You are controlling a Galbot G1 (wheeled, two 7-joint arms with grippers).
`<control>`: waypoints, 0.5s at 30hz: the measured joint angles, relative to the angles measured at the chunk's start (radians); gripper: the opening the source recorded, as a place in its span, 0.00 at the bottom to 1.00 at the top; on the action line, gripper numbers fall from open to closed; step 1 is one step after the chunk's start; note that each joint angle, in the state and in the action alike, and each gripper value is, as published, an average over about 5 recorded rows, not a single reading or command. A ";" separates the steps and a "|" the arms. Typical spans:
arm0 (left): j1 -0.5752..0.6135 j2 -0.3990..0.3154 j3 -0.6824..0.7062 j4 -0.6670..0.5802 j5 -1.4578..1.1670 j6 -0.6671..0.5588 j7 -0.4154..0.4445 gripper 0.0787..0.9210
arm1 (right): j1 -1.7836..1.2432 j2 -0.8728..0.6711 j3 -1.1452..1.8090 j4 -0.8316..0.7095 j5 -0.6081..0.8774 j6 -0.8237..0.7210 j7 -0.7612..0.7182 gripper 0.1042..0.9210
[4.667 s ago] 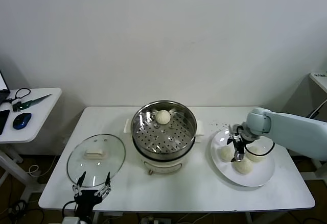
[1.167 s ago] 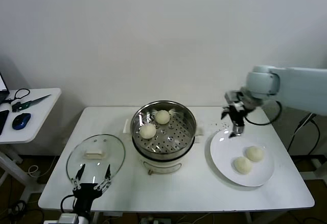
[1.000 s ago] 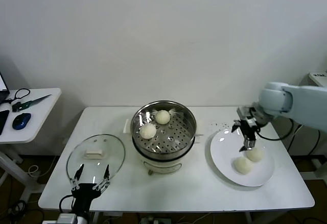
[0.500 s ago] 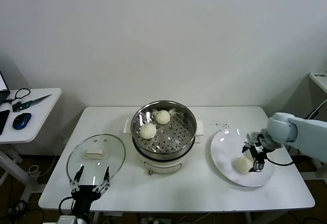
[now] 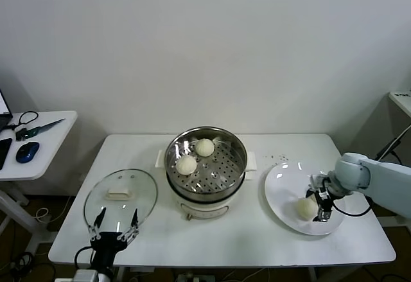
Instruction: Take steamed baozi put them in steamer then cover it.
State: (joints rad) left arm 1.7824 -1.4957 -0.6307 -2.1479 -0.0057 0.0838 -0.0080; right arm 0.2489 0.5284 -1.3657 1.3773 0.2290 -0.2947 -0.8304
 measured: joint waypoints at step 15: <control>-0.004 -0.005 0.008 0.003 0.011 -0.004 0.000 0.88 | -0.010 0.022 0.017 -0.015 0.000 0.007 0.002 0.67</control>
State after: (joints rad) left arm 1.7783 -1.5009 -0.6230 -2.1445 0.0054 0.0802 -0.0078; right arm 0.2393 0.5506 -1.3492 1.3621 0.2290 -0.2877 -0.8282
